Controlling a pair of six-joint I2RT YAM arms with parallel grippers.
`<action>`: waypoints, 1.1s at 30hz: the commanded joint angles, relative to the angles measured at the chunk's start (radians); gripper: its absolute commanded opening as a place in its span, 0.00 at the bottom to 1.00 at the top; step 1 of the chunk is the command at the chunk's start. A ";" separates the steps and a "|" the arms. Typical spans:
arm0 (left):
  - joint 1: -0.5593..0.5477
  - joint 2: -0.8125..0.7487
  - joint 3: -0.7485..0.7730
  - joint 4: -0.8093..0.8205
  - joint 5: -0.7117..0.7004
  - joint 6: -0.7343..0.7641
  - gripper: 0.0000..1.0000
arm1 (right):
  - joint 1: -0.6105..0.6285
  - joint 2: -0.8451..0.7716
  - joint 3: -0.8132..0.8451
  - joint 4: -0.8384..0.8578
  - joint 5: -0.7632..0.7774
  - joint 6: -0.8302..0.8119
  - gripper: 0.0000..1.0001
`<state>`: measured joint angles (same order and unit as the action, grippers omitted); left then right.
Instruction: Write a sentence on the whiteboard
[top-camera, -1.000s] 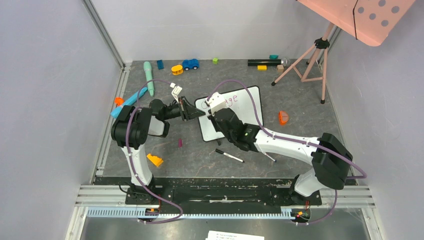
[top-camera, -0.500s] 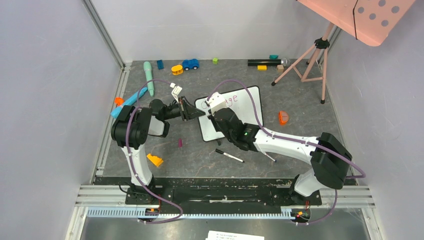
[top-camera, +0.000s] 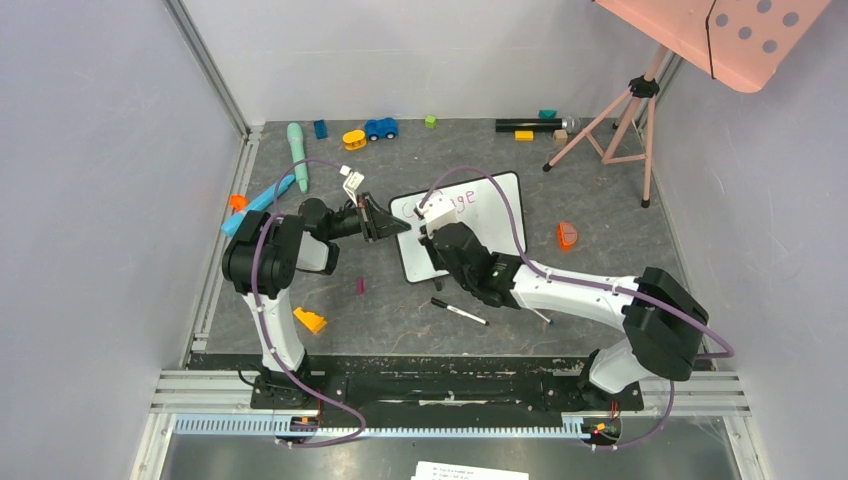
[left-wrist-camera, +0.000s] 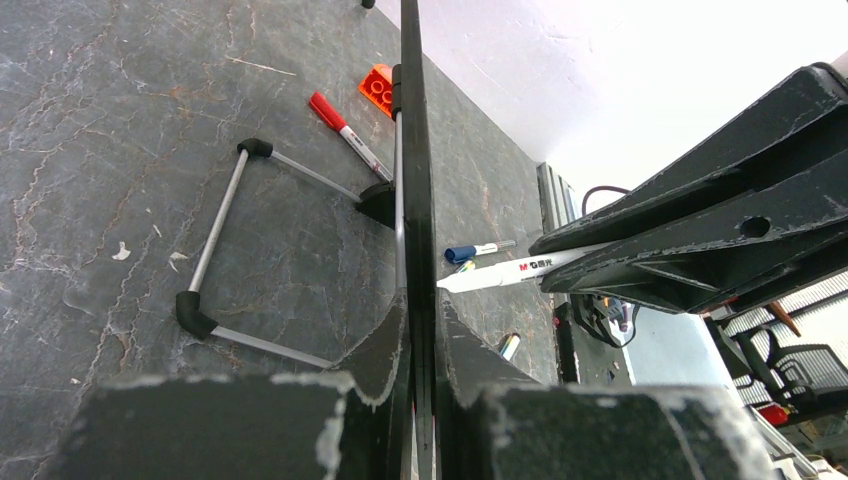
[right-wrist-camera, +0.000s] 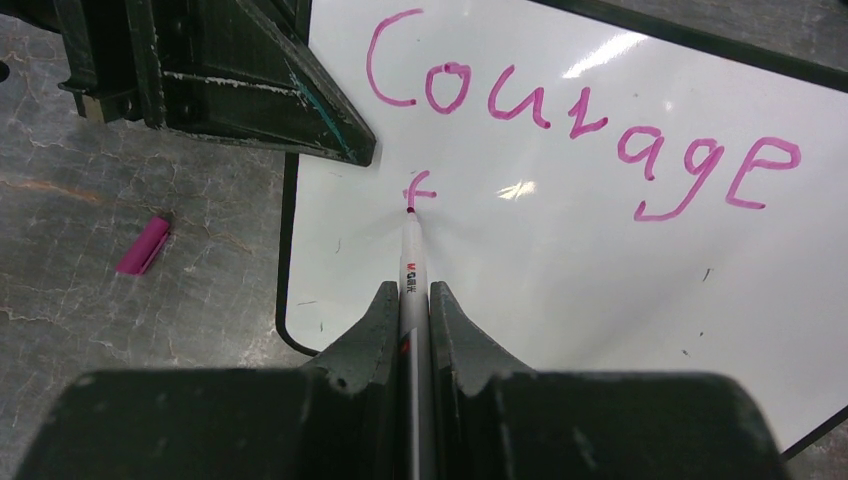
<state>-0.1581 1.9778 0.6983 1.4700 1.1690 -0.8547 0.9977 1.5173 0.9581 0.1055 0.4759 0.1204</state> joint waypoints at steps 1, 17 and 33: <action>-0.003 -0.032 0.002 0.087 0.017 0.015 0.02 | -0.007 -0.024 -0.035 -0.002 0.006 0.020 0.00; -0.002 -0.034 0.000 0.087 0.017 0.017 0.02 | -0.007 -0.040 -0.036 -0.021 0.048 0.017 0.00; -0.001 -0.034 0.001 0.087 0.017 0.016 0.02 | -0.018 -0.050 0.030 -0.030 0.050 -0.007 0.00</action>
<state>-0.1585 1.9778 0.6983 1.4708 1.1694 -0.8547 0.9943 1.4948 0.9356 0.0753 0.4908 0.1307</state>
